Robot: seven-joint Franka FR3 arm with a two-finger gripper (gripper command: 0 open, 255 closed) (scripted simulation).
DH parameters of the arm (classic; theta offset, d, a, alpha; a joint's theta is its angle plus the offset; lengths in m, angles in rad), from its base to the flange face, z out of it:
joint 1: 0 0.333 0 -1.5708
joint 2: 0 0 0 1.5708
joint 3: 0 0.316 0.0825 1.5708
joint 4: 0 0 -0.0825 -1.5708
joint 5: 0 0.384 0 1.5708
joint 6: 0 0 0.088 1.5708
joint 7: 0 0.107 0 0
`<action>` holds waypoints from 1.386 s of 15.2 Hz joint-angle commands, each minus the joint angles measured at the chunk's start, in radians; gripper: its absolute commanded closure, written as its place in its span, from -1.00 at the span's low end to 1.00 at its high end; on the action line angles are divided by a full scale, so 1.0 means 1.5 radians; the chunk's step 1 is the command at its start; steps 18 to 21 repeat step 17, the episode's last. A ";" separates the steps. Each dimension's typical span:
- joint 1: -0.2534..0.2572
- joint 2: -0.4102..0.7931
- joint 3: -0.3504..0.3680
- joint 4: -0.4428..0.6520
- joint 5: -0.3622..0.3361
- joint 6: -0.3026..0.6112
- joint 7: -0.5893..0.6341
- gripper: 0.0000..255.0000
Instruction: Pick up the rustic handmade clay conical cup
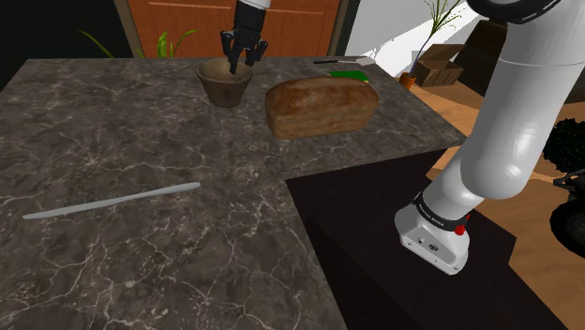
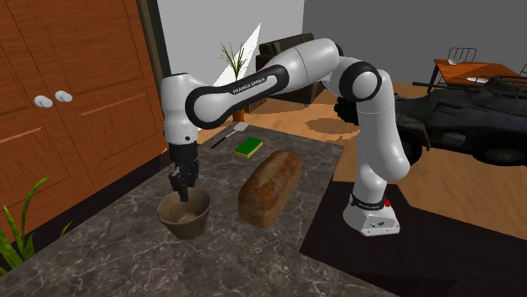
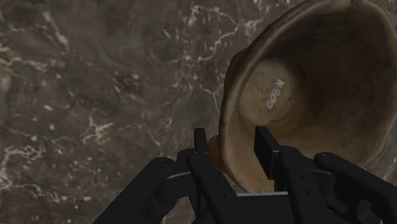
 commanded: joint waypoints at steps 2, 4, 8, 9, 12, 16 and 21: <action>0.000 -0.003 0.000 0.012 -0.001 -0.016 0.004 1.00; 0.000 -0.005 0.000 0.026 -0.002 -0.032 0.008 1.00; 0.000 -0.008 0.000 0.057 -0.004 -0.066 0.015 1.00; 0.000 -0.009 0.000 0.066 -0.005 -0.074 0.017 1.00; 0.000 -0.009 0.000 0.092 -0.006 -0.100 0.023 1.00; -0.001 -0.007 0.000 0.122 -0.008 -0.128 0.030 1.00; -0.001 -0.007 0.000 0.122 -0.008 -0.128 0.030 1.00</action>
